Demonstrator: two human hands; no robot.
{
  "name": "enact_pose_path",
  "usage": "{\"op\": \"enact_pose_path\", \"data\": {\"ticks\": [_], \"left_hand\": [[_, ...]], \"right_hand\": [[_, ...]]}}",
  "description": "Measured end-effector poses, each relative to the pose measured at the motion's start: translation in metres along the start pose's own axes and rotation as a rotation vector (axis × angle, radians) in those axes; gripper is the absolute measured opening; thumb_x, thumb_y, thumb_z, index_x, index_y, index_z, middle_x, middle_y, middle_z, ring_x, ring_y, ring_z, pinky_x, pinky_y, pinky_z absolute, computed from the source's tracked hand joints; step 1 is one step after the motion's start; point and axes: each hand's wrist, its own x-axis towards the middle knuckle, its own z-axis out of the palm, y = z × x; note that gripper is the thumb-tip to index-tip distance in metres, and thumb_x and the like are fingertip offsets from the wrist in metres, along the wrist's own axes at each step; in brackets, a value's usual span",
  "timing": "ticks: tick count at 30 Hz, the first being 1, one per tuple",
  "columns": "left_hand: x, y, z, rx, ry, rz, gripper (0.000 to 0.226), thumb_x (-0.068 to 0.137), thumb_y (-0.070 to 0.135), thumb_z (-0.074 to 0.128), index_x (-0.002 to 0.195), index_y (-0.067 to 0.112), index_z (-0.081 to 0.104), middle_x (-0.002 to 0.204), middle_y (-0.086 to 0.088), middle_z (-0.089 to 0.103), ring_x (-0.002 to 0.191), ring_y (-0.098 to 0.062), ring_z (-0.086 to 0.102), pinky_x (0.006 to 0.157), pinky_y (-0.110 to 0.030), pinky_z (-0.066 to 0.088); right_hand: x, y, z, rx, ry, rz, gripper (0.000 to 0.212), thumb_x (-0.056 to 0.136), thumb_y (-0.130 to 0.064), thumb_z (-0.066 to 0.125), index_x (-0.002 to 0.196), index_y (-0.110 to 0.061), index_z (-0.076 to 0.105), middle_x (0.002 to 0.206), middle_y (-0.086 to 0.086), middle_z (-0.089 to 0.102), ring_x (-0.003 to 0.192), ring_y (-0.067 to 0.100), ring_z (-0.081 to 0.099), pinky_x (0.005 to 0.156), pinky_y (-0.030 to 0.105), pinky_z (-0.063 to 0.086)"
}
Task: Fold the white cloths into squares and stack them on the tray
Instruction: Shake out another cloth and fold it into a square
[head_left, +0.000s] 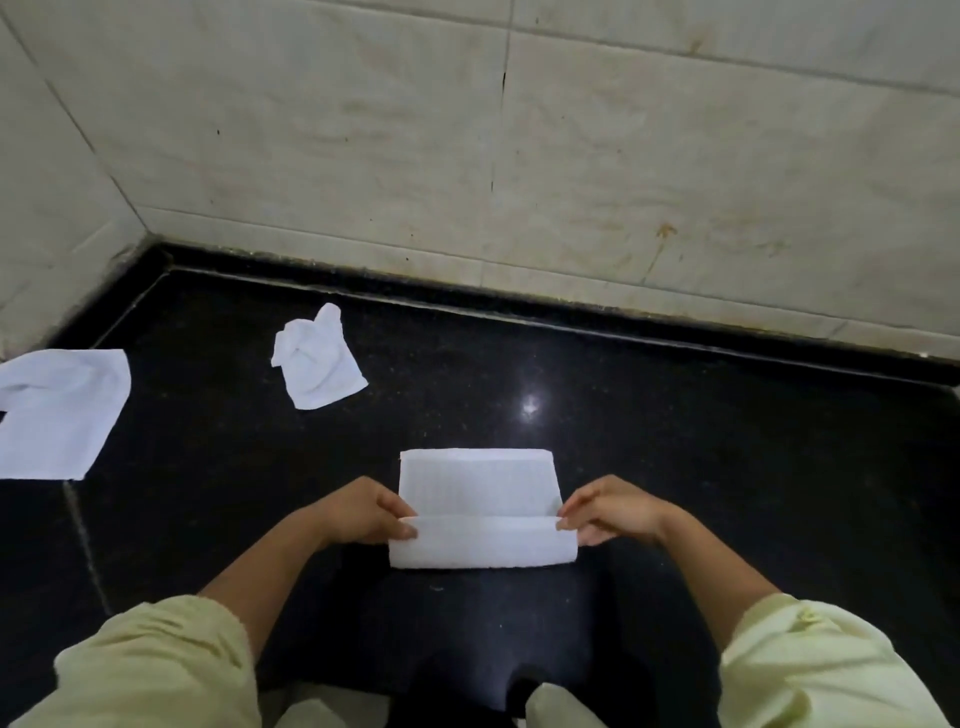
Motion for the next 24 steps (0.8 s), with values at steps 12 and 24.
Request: {"op": "enact_pose_path", "data": {"ticks": [12,24], "left_hand": [[0.043,0.008,0.002,-0.062,0.508,0.119,0.018,0.084,0.019,0.073,0.102,0.016,0.073,0.095,-0.001,0.069,0.092,-0.013,0.063,0.083,-0.025,0.047],[0.066,0.012,-0.002,0.006,0.561,0.125,0.013,0.087,0.016,0.067,0.098,0.023,0.067,0.085,0.009,0.063,0.082,-0.005,0.058,0.07,-0.017,0.039]], "right_hand": [[0.049,-0.018,0.003,0.073,0.373,-0.185,0.004,0.087,-0.007,0.069,0.083,-0.008,0.067,0.076,0.008,0.067,0.072,0.016,0.063,0.071,0.029,0.056],[0.073,-0.025,0.014,-0.126,0.56,-0.147,0.006,0.09,-0.012,0.061,0.092,-0.01,0.067,0.083,0.0,0.063,0.082,0.015,0.059,0.073,0.026,0.046]]}}
